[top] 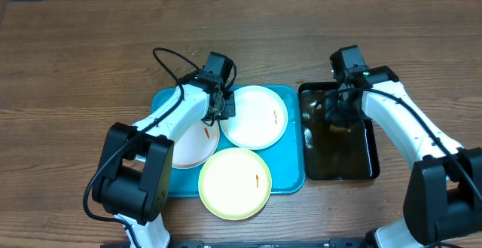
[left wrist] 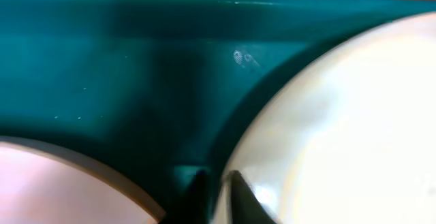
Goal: Clean dirty plates on tray and stack at the side
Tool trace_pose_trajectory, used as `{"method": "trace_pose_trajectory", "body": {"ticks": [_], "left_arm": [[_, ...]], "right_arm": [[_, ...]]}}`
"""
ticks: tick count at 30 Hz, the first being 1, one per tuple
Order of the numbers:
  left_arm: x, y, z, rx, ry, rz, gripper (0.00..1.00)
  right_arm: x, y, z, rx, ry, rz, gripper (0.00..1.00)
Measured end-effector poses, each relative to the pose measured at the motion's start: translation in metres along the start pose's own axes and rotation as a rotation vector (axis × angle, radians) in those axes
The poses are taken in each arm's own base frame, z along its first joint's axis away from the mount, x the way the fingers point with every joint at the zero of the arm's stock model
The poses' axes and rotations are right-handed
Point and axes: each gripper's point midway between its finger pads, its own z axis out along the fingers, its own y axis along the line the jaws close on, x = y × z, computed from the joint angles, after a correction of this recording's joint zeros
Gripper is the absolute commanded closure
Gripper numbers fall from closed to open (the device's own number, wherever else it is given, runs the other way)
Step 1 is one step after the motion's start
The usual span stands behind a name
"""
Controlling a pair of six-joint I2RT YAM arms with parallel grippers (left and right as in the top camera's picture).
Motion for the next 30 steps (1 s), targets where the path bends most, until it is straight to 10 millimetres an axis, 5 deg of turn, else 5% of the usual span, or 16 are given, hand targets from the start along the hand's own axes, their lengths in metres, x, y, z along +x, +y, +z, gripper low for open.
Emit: {"method": "trace_pose_trajectory", "body": {"ticks": [6,12,14,17,23,30], "left_arm": [[0.001,0.0,0.0,0.0,0.004,0.003,0.95],[-0.001,0.0,0.001,0.001,-0.01,-0.006,0.78],[-0.003,-0.001,0.002,0.003,-0.021,-0.007,0.78],[-0.005,-0.001,0.002,0.005,-0.028,-0.007,0.96],[-0.002,-0.002,0.002,0.01,-0.016,-0.003,0.96],[-0.002,-0.002,0.002,0.01,-0.015,-0.002,0.93]], "right_arm": [[0.004,0.011,-0.002,-0.004,0.005,-0.034,0.96],[0.008,0.014,-0.002,-0.003,0.016,-0.043,0.96],[0.008,0.013,-0.002,-0.002,0.017,-0.044,0.96],[0.008,0.014,-0.002,-0.008,0.016,-0.043,0.96],[0.008,0.022,-0.003,-0.049,0.019,-0.041,0.96],[-0.03,0.079,-0.036,-0.357,-0.078,-0.034,0.96]]}}
